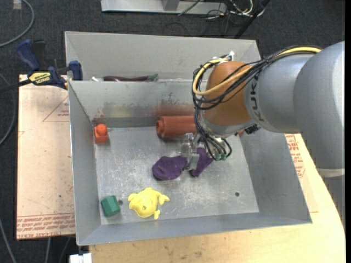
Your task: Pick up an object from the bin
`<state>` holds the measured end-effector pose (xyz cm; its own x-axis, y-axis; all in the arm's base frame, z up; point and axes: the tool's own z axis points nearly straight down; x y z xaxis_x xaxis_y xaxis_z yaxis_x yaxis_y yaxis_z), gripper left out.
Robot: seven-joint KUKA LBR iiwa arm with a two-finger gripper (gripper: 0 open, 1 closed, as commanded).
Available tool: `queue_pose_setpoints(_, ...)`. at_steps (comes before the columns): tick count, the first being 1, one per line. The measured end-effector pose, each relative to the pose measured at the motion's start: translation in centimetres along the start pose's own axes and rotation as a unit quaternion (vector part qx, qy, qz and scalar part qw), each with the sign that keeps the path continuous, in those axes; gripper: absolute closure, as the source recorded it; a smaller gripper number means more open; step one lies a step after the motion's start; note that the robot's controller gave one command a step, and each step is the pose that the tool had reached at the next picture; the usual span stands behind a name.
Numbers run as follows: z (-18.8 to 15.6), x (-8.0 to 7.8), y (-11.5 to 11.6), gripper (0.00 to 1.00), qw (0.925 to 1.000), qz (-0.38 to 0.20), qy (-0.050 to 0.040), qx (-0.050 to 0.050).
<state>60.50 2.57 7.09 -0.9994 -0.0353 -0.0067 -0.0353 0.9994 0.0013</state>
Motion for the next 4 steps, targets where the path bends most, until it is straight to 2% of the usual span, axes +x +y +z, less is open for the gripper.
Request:
queue_pose_setpoints(1, 0.0, 0.0, 0.0, 1.0, 1.0, 0.0, 0.0, 0.0)
queue_pose_setpoints(2, -12.4, -0.7, 0.3, 1.0, 1.0, 0.003, -0.0018, 0.0)
queue_pose_setpoints(3, -12.4, -0.7, 0.3, 1.0, 1.0, 0.003, -0.0017, 0.0)
queue_pose_setpoints(4, -16.2, -1.6, 0.5, 1.0, 1.0, -0.001, 0.0014, 0.0)
